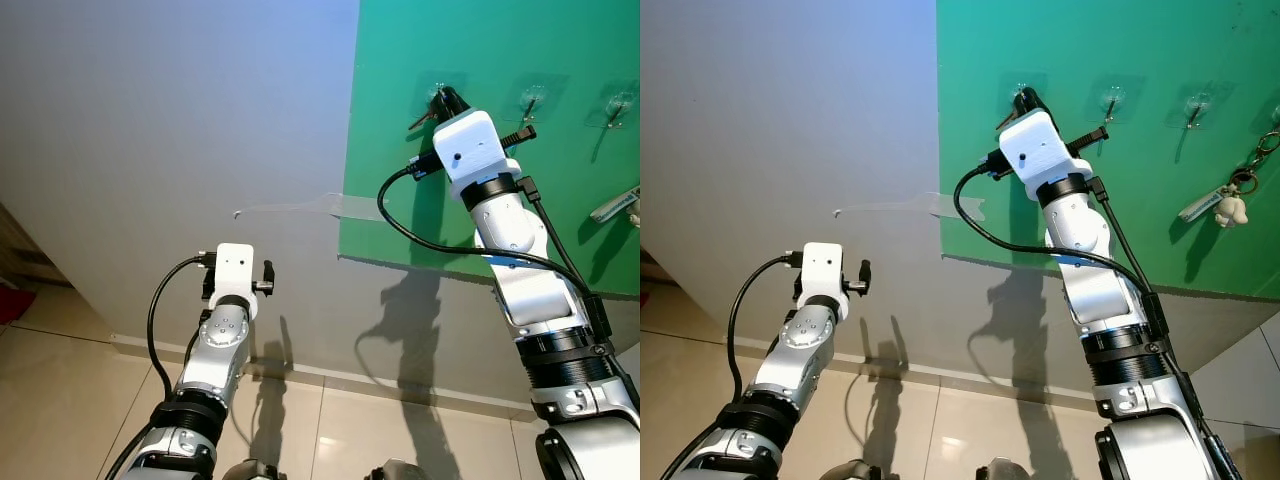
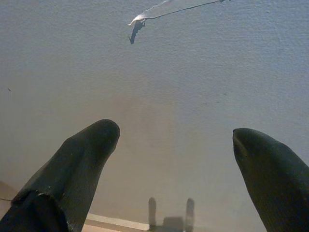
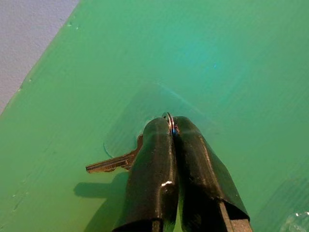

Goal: Hang keys on a hook

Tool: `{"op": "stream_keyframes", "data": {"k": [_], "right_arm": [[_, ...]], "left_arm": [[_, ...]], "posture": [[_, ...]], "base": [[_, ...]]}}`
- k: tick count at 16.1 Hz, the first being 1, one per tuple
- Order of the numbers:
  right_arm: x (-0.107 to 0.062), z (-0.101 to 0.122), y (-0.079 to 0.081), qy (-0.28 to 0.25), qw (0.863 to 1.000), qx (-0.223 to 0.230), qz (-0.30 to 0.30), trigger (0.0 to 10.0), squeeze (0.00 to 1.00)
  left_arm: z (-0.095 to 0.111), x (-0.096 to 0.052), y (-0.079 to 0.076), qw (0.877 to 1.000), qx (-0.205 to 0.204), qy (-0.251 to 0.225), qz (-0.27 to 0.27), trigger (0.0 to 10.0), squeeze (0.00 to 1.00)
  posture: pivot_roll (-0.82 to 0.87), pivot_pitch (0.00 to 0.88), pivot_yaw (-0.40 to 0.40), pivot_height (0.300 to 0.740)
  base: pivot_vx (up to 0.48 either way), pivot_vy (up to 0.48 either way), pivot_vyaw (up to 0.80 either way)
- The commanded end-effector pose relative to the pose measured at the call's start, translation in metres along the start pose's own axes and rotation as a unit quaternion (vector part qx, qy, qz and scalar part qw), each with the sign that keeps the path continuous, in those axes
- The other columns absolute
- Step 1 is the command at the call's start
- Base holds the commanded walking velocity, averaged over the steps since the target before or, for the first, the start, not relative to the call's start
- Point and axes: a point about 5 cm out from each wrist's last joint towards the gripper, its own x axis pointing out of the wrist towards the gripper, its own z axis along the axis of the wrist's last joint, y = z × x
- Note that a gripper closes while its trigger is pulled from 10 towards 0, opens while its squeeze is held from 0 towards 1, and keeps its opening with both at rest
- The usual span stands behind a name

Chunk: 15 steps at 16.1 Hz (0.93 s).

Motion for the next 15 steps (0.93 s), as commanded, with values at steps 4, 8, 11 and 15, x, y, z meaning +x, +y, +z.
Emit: {"op": "stream_keyframes", "data": {"k": [4, 8, 11, 15], "right_arm": [[0.004, 0.004, -0.004, -0.011, 1.000, -0.002, -0.005, 10.0, 0.00], [0.007, 0.025, -0.007, -0.083, 0.996, 0.006, -0.006, 10.0, 0.00], [0.007, 0.031, -0.006, -0.108, 0.994, -0.004, -0.001, 10.0, 0.00], [0.006, 0.032, -0.006, -0.123, 0.992, -0.029, 0.004, 10.0, 0.00]], "left_arm": [[0.004, 0.002, -0.003, 1.000, 0.008, -0.005, -0.008, 10.0, 0.00], [0.002, 0.001, -0.006, 1.000, 0.007, -0.002, -0.009, 10.0, 0.00], [0.001, 0.001, -0.007, 1.000, 0.008, -0.001, -0.010, 10.0, 0.00], [0.000, 0.000, -0.007, 1.000, 0.009, -0.001, -0.011, 10.0, 0.00]], "posture": [[-0.18, 0.000, 0.037, 0.713], [-0.17, 0.000, 0.025, 0.713], [-0.17, 0.000, 0.026, 0.713], [-0.17, 0.000, 0.024, 0.713]], "base": [[0.000, 0.000, 0.00], [0.000, 0.000, 0.00], [0.000, 0.000, 0.00], [0.000, 0.000, 0.00]]}}
